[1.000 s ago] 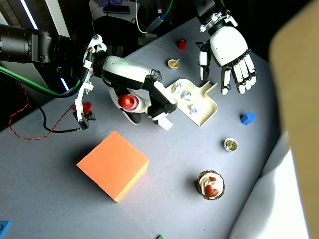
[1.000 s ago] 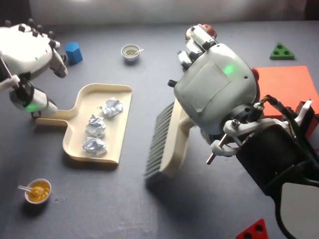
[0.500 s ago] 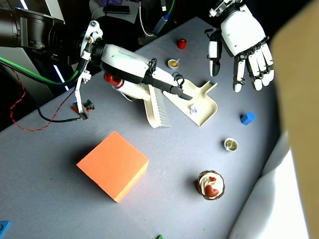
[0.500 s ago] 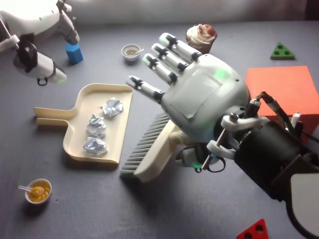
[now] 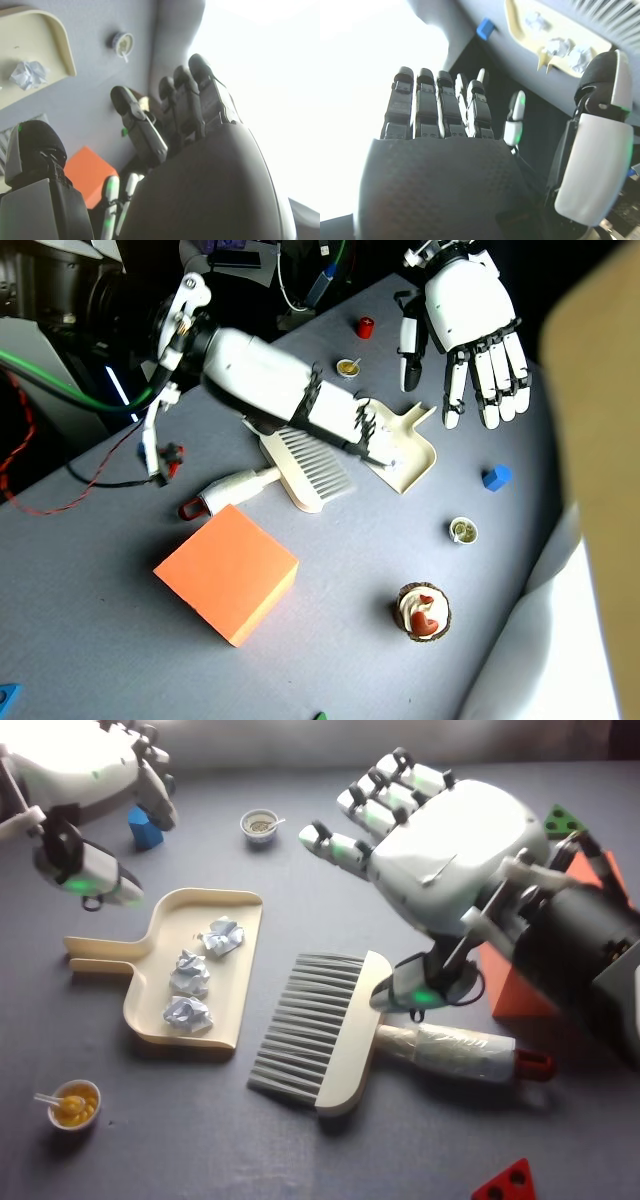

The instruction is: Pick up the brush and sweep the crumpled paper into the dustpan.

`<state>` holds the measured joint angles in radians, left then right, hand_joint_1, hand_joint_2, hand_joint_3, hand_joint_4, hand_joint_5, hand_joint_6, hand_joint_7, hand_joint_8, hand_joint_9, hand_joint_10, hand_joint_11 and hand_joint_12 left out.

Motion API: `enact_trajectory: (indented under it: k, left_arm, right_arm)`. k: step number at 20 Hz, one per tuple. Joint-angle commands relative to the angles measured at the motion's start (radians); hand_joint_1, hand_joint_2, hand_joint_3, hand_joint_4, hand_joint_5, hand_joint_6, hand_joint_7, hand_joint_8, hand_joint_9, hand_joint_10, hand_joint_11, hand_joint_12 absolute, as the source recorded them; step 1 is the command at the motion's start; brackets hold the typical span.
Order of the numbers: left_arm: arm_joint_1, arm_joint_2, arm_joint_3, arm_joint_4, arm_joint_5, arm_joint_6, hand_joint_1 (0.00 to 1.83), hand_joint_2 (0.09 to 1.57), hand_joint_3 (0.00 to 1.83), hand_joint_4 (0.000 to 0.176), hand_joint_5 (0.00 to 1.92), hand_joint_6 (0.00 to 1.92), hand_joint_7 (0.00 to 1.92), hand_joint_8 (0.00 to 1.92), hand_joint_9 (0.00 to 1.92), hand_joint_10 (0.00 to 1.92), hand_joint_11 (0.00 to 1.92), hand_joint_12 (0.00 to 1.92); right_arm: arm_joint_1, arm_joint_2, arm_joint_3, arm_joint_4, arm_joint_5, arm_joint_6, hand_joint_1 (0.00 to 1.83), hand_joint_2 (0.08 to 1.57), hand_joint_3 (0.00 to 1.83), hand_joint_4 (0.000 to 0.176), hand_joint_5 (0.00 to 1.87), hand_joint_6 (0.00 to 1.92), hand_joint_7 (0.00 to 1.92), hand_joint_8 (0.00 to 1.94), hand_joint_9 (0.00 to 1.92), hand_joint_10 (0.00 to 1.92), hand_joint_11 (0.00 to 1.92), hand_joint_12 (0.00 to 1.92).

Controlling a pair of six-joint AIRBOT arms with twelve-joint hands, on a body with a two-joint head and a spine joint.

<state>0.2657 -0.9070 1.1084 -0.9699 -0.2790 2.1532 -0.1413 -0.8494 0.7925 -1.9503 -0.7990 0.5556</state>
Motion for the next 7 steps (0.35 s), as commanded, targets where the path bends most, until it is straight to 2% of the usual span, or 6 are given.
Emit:
enact_trajectory:
  k: [1,2,3,4,6,7]
  left_arm:
    - [-0.016,0.015,-0.002,0.018,-0.081,0.006,0.90,1.01,0.00,0.083,0.73,0.00,0.27,0.00,0.21,0.00,0.08,0.38]
    - [-0.022,0.017,-0.003,0.018,-0.081,0.006,0.91,1.01,0.00,0.081,0.74,0.00,0.27,0.00,0.19,0.00,0.05,0.37]
    - [-0.028,0.018,-0.002,0.018,-0.084,0.006,0.91,1.00,0.00,0.083,0.74,0.00,0.27,0.00,0.19,0.00,0.04,0.36]
    - [-0.032,0.019,-0.001,0.018,-0.085,0.006,0.92,1.00,0.00,0.078,0.75,0.01,0.28,0.01,0.19,0.00,0.04,0.37]
    - [-0.047,0.019,0.004,0.029,-0.076,0.007,0.91,1.00,0.00,0.079,0.74,0.00,0.28,0.00,0.19,0.00,0.05,0.37]
    - [-0.055,0.019,0.005,0.023,-0.066,0.021,0.90,1.00,0.00,0.089,0.73,0.00,0.29,0.01,0.20,0.01,0.07,0.38]
  right_arm:
    - [0.021,0.027,0.010,-0.042,0.048,0.021,0.67,0.78,0.01,0.000,0.00,0.00,0.00,0.00,0.00,0.00,0.00,0.00]
    - [0.021,0.054,0.020,-0.027,0.128,0.051,0.66,0.78,0.01,0.000,0.00,0.00,0.00,0.00,0.00,0.00,0.00,0.00]
    - [0.025,0.095,0.027,-0.061,0.246,0.124,0.67,0.79,0.01,0.000,0.00,0.00,0.00,0.00,0.00,0.00,0.00,0.00]
    - [0.026,0.118,0.028,-0.129,0.310,0.200,0.68,0.79,0.01,0.000,0.00,0.00,0.00,0.00,0.00,0.00,0.00,0.00]
    - [0.030,0.190,0.017,-0.435,0.422,0.478,0.68,0.77,0.00,0.000,0.00,0.00,0.00,0.00,0.00,0.00,0.00,0.00]
    - [0.048,0.234,0.011,-0.621,0.494,0.647,0.67,0.77,0.00,0.000,0.00,0.00,0.00,0.00,0.00,0.00,0.00,0.00]
